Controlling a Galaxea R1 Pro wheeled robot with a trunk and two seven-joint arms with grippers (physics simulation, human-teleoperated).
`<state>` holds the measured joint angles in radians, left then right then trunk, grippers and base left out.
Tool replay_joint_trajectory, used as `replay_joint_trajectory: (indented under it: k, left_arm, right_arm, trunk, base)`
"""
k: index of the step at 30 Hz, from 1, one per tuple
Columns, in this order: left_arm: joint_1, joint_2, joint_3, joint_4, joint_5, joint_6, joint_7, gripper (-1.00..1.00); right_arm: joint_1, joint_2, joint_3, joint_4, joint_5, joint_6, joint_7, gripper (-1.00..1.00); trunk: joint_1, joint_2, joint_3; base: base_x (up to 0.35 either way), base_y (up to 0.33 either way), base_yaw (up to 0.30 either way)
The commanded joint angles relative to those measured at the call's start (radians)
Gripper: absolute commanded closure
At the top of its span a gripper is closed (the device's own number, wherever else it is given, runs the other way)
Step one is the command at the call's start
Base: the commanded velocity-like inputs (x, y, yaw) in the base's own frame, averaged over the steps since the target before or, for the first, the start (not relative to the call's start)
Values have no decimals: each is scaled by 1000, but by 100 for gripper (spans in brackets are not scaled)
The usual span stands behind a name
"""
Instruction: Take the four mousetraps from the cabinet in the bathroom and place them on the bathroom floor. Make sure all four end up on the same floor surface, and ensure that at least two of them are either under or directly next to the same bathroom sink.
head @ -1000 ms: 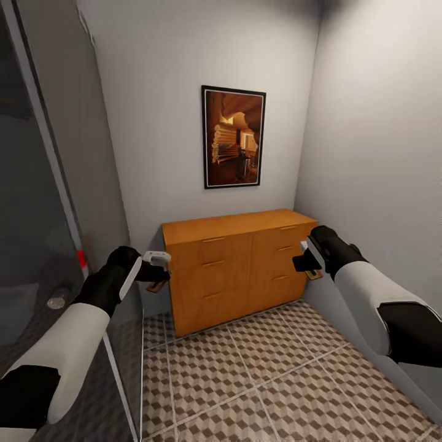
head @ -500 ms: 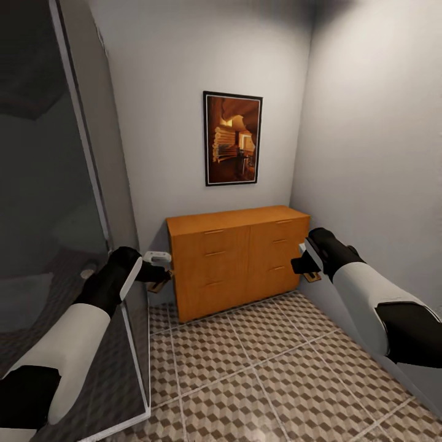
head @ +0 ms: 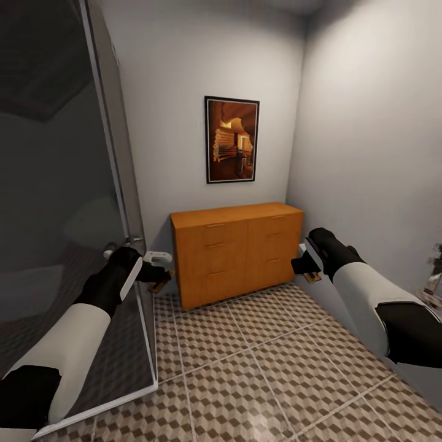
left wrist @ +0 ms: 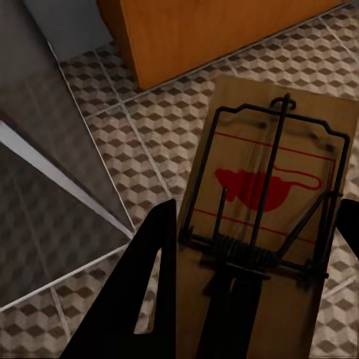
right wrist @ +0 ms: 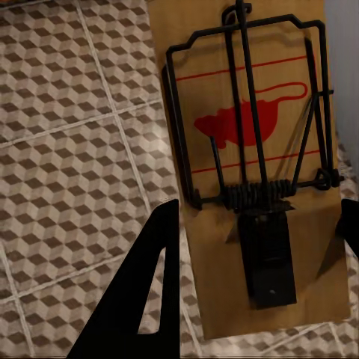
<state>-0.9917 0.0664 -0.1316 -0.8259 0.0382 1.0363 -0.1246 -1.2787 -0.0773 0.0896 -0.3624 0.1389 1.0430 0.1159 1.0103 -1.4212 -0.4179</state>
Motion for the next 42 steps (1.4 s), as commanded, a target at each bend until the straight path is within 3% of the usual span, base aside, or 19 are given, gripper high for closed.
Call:
replay_joint_trajectory:
  k: [1, 13, 14, 20, 24, 31, 33, 36, 42]
  left_arm:
    - [-1, 1, -3, 0, 3, 4, 0, 100]
    - [-1, 3, -2, 25, 5, 2, 0, 100]
    - [-1, 13, 9, 45, 5, 0, 0, 100]
    - [-1, 36, 95, 71, 3, -1, 2, 100]
    - [-1, 55, 114, 77, 2, -1, 2, 100]
    - [-1, 118, 124, 91, 2, -1, 2, 100]
    - [-1, 153, 126, 129, 4, -4, 1, 100]
    - [-1, 186, 127, 163, 5, -6, 1, 100]
    - [-1, 212, 135, 186, 6, -7, 0, 100]
  right_arm:
    - [-1, -1, 7, -1, 8, 4, 10, 100]
    - [-1, 2, 8, 6, 9, 4, 11, 100]
    - [-1, 2, 8, 43, 11, -3, 11, 100]
    - [-1, 2, 9, 53, 11, -13, 12, 100]
    - [-1, 3, 9, 55, 11, -13, 12, 100]
    - [-1, 6, 9, 68, 10, -14, 16, 100]
    - [-1, 28, 8, 76, 10, -14, 33, 100]
    - [-1, 48, 8, 90, 11, -14, 42, 100]
    - [-1, 65, 8, 111, 11, -15, 44, 100]
  trunk:
    - [-1, -1, -1]
    - [-1, -1, -1]
    - [-1, -1, -1]
    - [-1, -1, -1]
    - [-1, -1, -1]
    - [-1, -1, -1]
    - [-1, -1, -1]
    - [-1, -1, -1]
    - [-1, -1, -1]
  base:
    - [-347, 0, 0]
    - [-344, 0, 8]
    - [-63, 0, 255]
    - [-18, 0, 284]
    - [-2, 0, 295]
    - [0, 0, 296]
    - [0, 0, 296]
    - [0, 0, 296]
    - [0, 0, 226]
